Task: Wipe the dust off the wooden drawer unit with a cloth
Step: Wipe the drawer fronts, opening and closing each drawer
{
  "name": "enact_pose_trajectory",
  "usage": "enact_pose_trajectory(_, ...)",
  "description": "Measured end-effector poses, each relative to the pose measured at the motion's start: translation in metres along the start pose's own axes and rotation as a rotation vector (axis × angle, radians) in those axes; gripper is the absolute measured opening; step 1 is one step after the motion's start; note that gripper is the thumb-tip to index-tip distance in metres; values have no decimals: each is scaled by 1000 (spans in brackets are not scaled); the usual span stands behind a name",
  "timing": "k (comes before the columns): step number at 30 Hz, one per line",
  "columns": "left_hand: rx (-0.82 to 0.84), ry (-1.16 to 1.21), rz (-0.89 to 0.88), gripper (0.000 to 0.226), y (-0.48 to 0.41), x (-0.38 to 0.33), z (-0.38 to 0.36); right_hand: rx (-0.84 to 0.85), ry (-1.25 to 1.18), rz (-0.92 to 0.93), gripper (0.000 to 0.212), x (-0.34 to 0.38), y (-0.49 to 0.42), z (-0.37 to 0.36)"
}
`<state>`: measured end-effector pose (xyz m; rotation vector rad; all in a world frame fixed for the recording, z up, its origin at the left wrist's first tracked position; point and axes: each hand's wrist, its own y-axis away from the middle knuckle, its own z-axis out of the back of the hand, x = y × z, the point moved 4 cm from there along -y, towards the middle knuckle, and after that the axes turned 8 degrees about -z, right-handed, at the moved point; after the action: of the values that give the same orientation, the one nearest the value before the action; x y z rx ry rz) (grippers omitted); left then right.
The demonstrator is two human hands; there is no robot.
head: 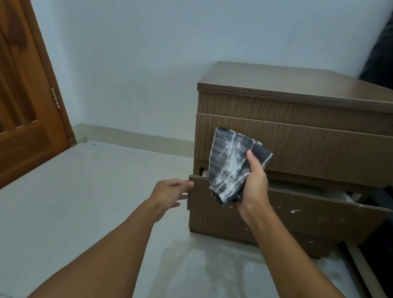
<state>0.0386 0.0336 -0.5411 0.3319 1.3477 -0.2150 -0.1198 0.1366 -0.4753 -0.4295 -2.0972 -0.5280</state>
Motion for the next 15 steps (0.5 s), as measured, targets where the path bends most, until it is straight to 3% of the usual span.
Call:
enact_pose_trajectory(3,-50,-10,-30,32,1,1,-2,-52,36,59,39,11,3,19)
enact_pose_trajectory(7,-128,25,-79,13,-2,-1,-8,-157,128,181,30,26,10,42)
enact_pose_trajectory(15,-399,81,-80,20,-20,-9,-34,-223,181,346,10,38,30,68)
